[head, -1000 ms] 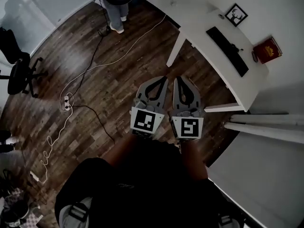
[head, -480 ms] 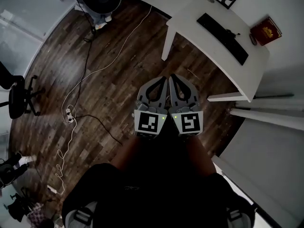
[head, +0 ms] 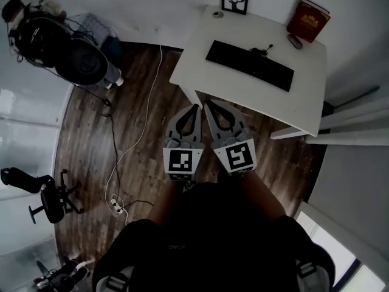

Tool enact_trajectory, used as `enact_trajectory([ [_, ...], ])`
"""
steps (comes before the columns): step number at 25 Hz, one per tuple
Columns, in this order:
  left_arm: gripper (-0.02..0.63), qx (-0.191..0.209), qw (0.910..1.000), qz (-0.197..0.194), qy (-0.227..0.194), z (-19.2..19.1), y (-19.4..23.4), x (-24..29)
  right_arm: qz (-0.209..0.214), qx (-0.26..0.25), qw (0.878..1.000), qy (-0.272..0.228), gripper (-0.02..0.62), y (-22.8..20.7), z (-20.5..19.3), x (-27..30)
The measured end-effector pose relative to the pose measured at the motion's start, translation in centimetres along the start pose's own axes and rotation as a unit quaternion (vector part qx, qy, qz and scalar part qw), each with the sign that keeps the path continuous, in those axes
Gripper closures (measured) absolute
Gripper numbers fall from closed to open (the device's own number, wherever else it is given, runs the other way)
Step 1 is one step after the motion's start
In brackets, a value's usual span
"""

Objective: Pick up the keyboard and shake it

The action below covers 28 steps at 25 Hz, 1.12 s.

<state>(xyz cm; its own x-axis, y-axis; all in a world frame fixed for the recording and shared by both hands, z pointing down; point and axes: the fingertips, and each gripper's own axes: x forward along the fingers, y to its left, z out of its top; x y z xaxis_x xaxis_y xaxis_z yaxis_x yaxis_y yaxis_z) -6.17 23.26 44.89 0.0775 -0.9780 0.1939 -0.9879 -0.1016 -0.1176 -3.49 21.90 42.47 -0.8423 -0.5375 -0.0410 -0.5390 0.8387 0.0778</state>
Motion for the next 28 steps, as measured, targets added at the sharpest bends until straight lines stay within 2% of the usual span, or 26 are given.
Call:
enact_trajectory([
  [3, 0.604, -0.005, 0.9995, -0.03, 0.011, 0.2, -2.0, 5.0, -0.028, 0.039, 0.999, 0.006, 0.574, -5.6, -1.4, 0.2],
  [7, 0.604, 0.012, 0.9974, -0.061, 0.035, -0.5, -3.3, 9.8, -0.063, 0.091, 0.993, 0.036, 0.574, -11.5, -5.0, 0.7],
  [11, 0.604, 0.011, 0.9945, -0.079, 0.068, -1.9, -2.1, 13.2, -0.075, 0.111, 0.989, 0.058, 0.574, -14.7, -7.5, 2.6],
  [16, 0.604, 0.04, 0.9852, -0.122, 0.113, -5.3, 1.5, 18.1, -0.089, 0.115, 0.984, 0.101, 0.574, -17.1, -11.2, 7.3],
  [19, 0.604, 0.082, 0.9723, -0.172, 0.136, -6.7, 3.7, 22.1, -0.086, 0.106, 0.98, 0.141, 0.574, -18.1, -12.9, 10.7],
  [23, 0.604, 0.111, 0.9502, -0.244, 0.159, -7.5, 6.2, 27.4, -0.078, 0.111, 0.972, 0.191, 0.574, -19.1, -14.6, 15.6],
  [25, 0.604, 0.13, 0.9331, -0.289, 0.17, -7.8, 6.8, 29.1, -0.069, 0.117, 0.969, 0.205, 0.574, -18.8, -15.0, 17.8],
  [28, 0.604, 0.137, 0.8974, -0.366, 0.205, -9.9, 6.7, 30.7, -0.071, 0.12, 0.963, 0.231, 0.574, -19.0, -16.1, 19.9],
])
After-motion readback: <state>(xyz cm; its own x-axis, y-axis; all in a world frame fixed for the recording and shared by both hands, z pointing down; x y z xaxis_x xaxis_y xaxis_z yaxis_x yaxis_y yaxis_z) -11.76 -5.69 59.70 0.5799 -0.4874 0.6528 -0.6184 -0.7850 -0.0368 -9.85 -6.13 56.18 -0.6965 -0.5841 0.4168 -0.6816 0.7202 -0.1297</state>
